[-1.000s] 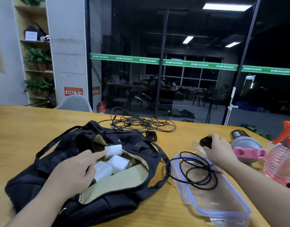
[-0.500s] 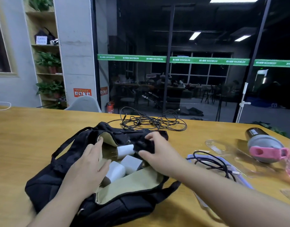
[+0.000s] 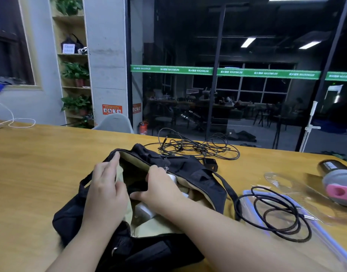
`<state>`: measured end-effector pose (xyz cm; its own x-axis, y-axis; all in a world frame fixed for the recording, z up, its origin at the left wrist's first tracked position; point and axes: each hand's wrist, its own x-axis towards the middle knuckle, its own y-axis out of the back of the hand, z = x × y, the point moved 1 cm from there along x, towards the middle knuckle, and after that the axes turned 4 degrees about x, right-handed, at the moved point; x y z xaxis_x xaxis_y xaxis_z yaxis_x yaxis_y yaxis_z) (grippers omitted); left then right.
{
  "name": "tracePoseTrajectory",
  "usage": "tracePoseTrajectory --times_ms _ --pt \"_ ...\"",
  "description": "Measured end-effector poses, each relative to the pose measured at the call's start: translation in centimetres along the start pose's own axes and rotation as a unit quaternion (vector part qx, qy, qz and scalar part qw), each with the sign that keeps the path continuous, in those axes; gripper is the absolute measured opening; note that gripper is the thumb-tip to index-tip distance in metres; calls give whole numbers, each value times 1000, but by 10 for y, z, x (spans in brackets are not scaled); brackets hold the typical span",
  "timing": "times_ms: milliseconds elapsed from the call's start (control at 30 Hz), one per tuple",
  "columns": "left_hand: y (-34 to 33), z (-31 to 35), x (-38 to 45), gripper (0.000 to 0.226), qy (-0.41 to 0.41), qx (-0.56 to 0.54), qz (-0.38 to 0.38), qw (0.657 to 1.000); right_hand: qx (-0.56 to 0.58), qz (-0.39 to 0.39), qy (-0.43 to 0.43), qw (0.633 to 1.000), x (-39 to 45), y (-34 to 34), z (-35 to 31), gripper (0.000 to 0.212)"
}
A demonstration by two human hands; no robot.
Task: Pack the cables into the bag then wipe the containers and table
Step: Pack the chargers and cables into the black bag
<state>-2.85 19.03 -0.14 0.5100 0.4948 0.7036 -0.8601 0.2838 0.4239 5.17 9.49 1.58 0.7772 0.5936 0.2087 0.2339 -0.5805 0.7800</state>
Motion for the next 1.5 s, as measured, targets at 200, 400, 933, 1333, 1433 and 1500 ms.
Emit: tracePoseTrajectory --times_ms 200,400,933,1333,1433,1500 --pt "-3 -3 0 59 3 1 -29 1000 -120 -21 29 992 5 2 1 40" --pt "-4 -3 0 61 9 7 -39 999 -249 16 41 968 -12 36 11 43" --pt "-5 -1 -2 61 19 -7 -62 998 -294 -36 -13 955 2 2 19 52" --pt "-12 1 -5 70 -20 -8 -132 991 -72 -39 0 997 25 49 28 27" --pt "-15 1 -6 73 -24 -9 -160 987 -68 14 -26 997 30 72 47 26" --pt "-15 0 -5 73 -23 -9 -167 986 -81 51 -46 994 37 82 64 25"
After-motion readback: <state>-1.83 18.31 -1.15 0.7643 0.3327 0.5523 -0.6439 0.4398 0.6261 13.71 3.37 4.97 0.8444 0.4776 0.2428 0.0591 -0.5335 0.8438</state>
